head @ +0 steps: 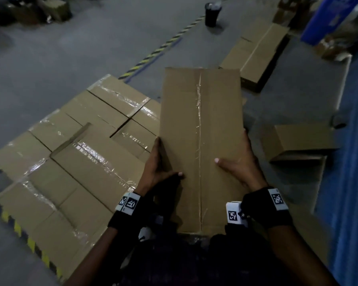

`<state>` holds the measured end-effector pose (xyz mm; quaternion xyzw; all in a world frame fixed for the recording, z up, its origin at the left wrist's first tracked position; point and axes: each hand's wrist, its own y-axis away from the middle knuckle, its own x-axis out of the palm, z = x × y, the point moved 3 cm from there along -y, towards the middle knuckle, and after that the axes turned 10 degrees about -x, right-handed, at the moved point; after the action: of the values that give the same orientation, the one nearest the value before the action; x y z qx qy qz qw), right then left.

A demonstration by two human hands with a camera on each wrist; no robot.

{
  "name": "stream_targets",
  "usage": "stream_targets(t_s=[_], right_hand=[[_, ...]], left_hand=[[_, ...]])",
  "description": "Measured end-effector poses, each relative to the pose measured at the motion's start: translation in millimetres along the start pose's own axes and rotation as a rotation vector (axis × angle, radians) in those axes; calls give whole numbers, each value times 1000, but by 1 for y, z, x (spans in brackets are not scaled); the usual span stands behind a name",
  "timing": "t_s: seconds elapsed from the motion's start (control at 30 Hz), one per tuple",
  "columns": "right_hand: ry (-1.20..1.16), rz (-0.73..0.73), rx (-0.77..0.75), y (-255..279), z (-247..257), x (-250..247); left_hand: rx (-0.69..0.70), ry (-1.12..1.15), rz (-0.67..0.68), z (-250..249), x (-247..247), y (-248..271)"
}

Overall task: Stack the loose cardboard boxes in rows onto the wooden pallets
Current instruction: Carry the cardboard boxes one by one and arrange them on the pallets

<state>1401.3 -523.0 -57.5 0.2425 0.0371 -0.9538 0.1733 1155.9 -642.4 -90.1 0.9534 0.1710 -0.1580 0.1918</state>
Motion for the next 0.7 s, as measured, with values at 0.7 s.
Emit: stream_targets(t_s=[0.7], right_hand=[[206,427,-31,-288,-2,61]], left_hand=[[-277,203,-271,2,-13,-196]])
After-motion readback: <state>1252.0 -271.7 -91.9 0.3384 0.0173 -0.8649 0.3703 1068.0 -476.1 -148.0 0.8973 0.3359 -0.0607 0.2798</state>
